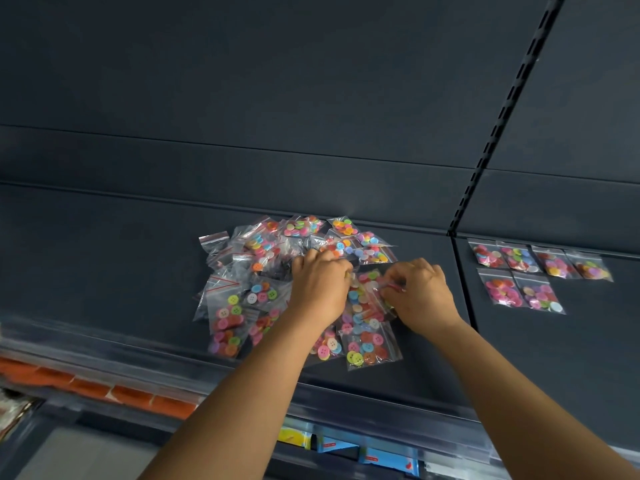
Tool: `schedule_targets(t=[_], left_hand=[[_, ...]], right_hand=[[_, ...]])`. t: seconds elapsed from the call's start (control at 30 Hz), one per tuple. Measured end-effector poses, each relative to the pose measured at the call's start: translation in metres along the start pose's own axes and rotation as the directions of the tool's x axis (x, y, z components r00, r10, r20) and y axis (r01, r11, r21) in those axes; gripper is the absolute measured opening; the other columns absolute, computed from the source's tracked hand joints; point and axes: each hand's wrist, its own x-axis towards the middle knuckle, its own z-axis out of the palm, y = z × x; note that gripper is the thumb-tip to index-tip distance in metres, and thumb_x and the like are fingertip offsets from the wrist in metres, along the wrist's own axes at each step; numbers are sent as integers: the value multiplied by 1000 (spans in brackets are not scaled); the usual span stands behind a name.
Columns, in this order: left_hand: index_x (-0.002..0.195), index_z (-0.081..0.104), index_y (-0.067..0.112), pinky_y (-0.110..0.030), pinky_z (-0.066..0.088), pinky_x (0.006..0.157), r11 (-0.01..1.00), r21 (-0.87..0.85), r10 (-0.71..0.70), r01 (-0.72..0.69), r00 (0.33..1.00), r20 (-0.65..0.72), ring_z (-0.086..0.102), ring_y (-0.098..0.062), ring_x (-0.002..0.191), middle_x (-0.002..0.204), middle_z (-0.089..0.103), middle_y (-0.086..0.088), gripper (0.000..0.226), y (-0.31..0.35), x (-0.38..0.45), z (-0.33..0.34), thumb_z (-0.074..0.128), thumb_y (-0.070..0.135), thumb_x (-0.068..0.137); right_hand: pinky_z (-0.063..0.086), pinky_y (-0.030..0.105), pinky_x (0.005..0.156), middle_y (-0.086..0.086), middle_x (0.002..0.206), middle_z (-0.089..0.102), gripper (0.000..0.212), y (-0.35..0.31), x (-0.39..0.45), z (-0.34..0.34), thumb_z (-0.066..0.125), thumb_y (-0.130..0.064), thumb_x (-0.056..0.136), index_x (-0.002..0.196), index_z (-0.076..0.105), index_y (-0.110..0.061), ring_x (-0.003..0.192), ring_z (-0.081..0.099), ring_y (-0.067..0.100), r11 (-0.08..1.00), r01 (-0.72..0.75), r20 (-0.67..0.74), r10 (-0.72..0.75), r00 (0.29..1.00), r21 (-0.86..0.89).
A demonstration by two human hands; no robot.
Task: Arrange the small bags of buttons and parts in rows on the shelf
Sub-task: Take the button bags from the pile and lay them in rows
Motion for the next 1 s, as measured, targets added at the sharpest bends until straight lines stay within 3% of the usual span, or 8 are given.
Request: schedule_targets(t=[0.27, 0.37, 0.47, 0.6, 0.7, 0.83, 0.93, 1.0], left_hand=[[95, 73, 21, -27, 39, 73, 957, -247, 49, -155, 921, -385, 45, -19, 93, 94, 52, 5, 13, 6, -9, -18, 61, 17, 89], [97, 72, 21, -25, 50, 60, 889, -384, 95, -249, 921, -379, 52, -12, 81, 96, 44, 8, 17, 16, -12, -24, 60, 13, 89], [97, 73, 18, -26, 54, 68, 810, -475, 172, -344, 914, -367, 56, -10, 83, 101, 49, 4, 18, 31, -15, -22, 60, 8, 89], [94, 73, 10, -10, 46, 76, 757, -525, 224, -390, 908, -353, 52, -4, 83, 100, 49, 4, 20, 54, -15, -15, 59, -3, 86], [90, 68, 16, -10, 44, 76, 689, -638, 192, -344, 935, -297, 51, 0, 83, 100, 52, 3, 31, 75, -17, -12, 52, -10, 85], [111, 55, 27, -5, 42, 66, 543, -835, 48, -89, 996, -75, 55, 8, 78, 108, 58, 7, 32, 108, -18, -9, 44, 5, 91], [127, 51, 21, -24, 52, 82, 496, -862, -3, 109, 992, 124, 64, -4, 89, 104, 60, 16, 38, 136, -11, -5, 53, 37, 92], [115, 59, 24, -35, 55, 82, 488, -859, 28, 156, 981, 193, 67, -8, 81, 92, 69, 9, 31, 156, -8, 0, 62, 38, 87]], right_hand=[[34, 13, 38, -4, 61, 55, 18, -6, -4, -16, 62, -25, 84, 73, 51, -16, 49, 46, 8, 921, -128, -125, 186, 975, 369], [43, 21, 46, 1, 61, 56, 19, -7, -6, -26, 60, -24, 84, 76, 54, -8, 51, 48, 12, 830, -202, -118, 305, 945, 520], [54, 37, 66, 4, 66, 64, 20, -9, -11, -35, 59, -26, 87, 80, 58, -7, 61, 59, 17, 671, -247, -18, 363, 932, 699], [48, 30, 59, 9, 85, 71, 24, -2, -23, -50, 69, -28, 84, 97, 64, -8, 63, 63, 14, 507, -298, 107, 371, 922, 808], [47, 24, 53, 9, 86, 70, 26, 12, -32, -64, 71, -17, 82, 103, 62, -6, 59, 64, 10, 437, -294, 110, 399, 910, 850], [47, 22, 48, 5, 78, 70, 20, 36, -41, -81, 71, -12, 81, 98, 61, -10, 54, 63, 9, 443, -230, 11, 442, 897, 867], [48, 22, 46, 2, 72, 71, 18, 58, -46, -94, 73, -13, 80, 93, 61, -14, 55, 63, 10, 460, -188, -46, 451, 891, 868], [48, 23, 46, -1, 68, 71, 17, 75, -51, -104, 74, -14, 79, 89, 61, -16, 56, 64, 11, 475, -170, -62, 434, 899, 863]])
